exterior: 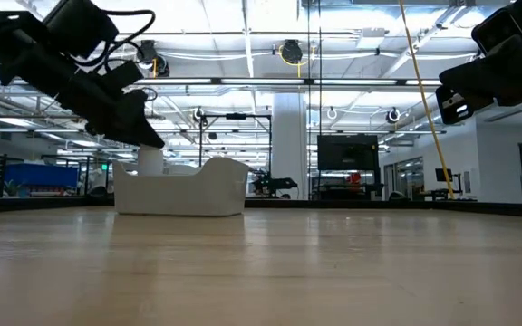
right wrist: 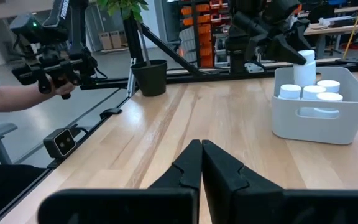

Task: Pick and place pill bottles into a basket
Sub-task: Put the white medicine bottle into the gray basket

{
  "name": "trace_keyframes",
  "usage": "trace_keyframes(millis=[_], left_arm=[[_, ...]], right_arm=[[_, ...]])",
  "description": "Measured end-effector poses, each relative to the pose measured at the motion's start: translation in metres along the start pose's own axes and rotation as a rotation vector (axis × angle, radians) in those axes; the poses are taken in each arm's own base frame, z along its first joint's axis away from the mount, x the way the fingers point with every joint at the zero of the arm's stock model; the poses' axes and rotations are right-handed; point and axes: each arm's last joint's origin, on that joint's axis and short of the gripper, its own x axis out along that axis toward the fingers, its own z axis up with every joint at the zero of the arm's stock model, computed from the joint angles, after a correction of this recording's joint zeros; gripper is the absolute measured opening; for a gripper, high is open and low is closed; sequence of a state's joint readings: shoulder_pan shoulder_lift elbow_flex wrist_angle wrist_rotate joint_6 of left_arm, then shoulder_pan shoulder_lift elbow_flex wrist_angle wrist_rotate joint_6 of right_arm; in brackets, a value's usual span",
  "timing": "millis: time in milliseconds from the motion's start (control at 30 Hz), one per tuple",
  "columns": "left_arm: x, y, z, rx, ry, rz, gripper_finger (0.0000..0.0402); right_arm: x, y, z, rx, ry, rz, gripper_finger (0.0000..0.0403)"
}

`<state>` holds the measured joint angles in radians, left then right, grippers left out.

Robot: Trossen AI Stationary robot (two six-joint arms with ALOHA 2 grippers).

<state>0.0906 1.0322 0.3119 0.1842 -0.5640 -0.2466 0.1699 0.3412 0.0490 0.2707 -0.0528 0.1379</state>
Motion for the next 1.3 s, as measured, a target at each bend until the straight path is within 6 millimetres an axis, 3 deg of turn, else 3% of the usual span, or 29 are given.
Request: trace_keyframes(millis=[300,600,1300], left_arm=[[0.015,0.000,-0.004,-0.016,0.041,-0.070,0.0164],[0.027,-0.001,-0.014,-0.024,0.094,-0.047,0.0190],[0.028,-0.003,-0.011,-0.062,0.060,-0.050,0.0197]], right_arm=[[0.000,0.000,0.000,0.000,0.000,0.000,0.0004],[0.000,0.000,0.000,0.000,0.000,0.000,0.0004],[0.000,0.000,0.000,0.000,0.000,0.000,0.0004]])
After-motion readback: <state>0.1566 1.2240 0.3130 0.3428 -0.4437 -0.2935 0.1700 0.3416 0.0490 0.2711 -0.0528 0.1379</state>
